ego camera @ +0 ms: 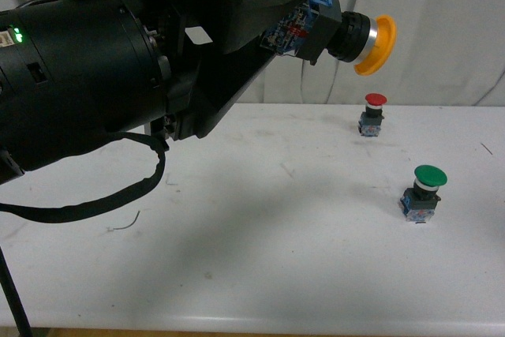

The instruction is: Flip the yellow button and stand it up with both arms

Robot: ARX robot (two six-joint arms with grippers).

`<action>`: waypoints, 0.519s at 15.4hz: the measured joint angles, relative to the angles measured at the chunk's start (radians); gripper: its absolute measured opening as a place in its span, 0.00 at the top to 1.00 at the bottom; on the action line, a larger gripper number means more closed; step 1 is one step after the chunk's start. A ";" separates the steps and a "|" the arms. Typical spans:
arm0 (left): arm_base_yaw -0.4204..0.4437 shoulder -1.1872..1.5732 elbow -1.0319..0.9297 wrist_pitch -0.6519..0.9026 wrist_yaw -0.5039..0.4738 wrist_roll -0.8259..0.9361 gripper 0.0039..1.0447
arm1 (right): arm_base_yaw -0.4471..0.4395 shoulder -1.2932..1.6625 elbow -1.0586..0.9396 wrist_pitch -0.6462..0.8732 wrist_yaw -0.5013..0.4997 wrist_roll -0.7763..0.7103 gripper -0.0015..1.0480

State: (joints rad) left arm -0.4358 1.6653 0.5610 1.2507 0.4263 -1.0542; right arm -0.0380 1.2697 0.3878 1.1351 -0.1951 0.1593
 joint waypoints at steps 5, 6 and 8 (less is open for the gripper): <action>-0.001 0.000 0.005 0.004 0.000 0.008 0.67 | 0.086 0.164 0.122 0.104 -0.183 0.251 0.06; -0.002 0.000 0.008 0.006 0.000 0.008 0.67 | 0.104 0.177 0.102 0.161 -0.259 0.357 0.06; -0.006 0.002 0.013 0.010 0.000 0.008 0.67 | 0.131 0.248 0.053 0.144 -0.365 0.595 0.06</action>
State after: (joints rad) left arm -0.4419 1.6676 0.5743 1.2610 0.4259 -1.0462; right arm 0.0929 1.5173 0.4408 1.2793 -0.5602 0.7547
